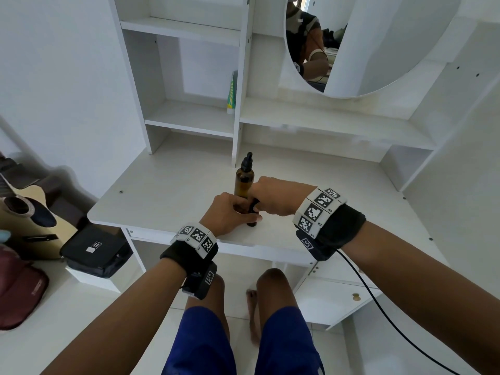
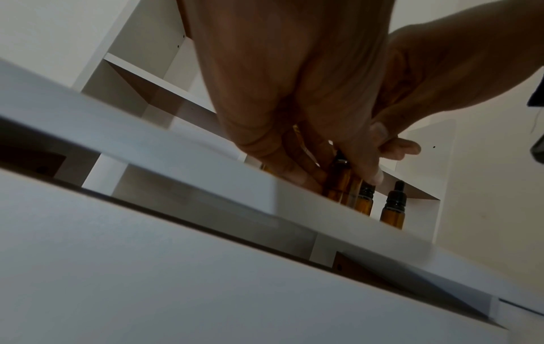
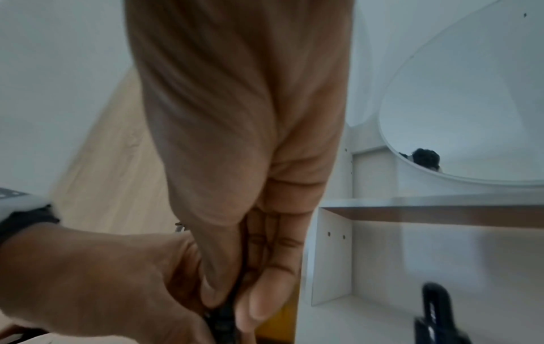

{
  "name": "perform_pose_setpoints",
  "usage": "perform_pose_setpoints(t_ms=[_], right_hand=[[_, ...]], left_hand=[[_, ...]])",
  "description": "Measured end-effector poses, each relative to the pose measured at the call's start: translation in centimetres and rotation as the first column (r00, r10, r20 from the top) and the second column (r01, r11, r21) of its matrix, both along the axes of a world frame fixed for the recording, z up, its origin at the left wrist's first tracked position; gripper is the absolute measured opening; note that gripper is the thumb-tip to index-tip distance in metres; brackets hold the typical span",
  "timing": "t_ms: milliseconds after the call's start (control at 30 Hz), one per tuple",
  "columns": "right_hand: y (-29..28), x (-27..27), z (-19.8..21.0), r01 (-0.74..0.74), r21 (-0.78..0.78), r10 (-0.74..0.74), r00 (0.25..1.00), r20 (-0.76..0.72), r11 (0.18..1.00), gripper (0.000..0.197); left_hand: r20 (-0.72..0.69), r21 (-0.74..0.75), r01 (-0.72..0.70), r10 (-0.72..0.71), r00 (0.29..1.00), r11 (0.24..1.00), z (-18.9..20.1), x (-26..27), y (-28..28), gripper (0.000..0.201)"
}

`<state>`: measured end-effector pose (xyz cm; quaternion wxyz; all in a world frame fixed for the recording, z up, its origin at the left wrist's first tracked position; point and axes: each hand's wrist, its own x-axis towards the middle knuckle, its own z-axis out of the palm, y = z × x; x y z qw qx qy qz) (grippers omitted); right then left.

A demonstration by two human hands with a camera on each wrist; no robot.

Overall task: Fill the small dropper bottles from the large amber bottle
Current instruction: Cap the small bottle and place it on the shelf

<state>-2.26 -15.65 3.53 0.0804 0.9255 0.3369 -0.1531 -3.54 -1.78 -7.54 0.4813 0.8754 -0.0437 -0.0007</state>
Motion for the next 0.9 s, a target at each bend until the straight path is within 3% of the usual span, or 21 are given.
perform_pose_setpoints(t_ms=[300, 467, 633, 800, 900], right_hand=[[-0.3, 0.2, -1.7, 0.139, 0.113, -0.140, 0.990, 0.001, 0.984, 0.044], [0.0, -0.3, -1.6, 0.244, 0.216, -0.251, 0.968, 0.005, 0.945, 0.029], [0.2, -0.6, -1.2, 0.240, 0.190, -0.245, 0.969, 0.006, 0.952, 0.026], [0.1, -0.9, -1.3, 0.226, 0.205, -0.236, 0.971, 0.028, 0.952, 0.031], [-0.2, -1.1, -1.9, 0.214, 0.248, -0.233, 0.971, 0.050, 0.945, 0.027]], left_hand=[[0.014, -0.018, -0.050, 0.050, 0.999, 0.999, 0.0, -0.2, -0.3, 0.019], [0.034, 0.012, -0.072, 0.072, 0.997, 0.997, -0.2, -0.2, -0.4, 0.022], [0.031, 0.019, -0.074, 0.074, 0.997, 0.997, 0.0, -0.1, -0.5, 0.025], [-0.004, 0.057, 0.043, -0.042, 0.999, 0.997, 1.1, -0.2, -0.2, 0.016], [-0.025, 0.186, 0.134, -0.132, 0.991, 0.973, 2.5, 0.3, 1.1, 0.031]])
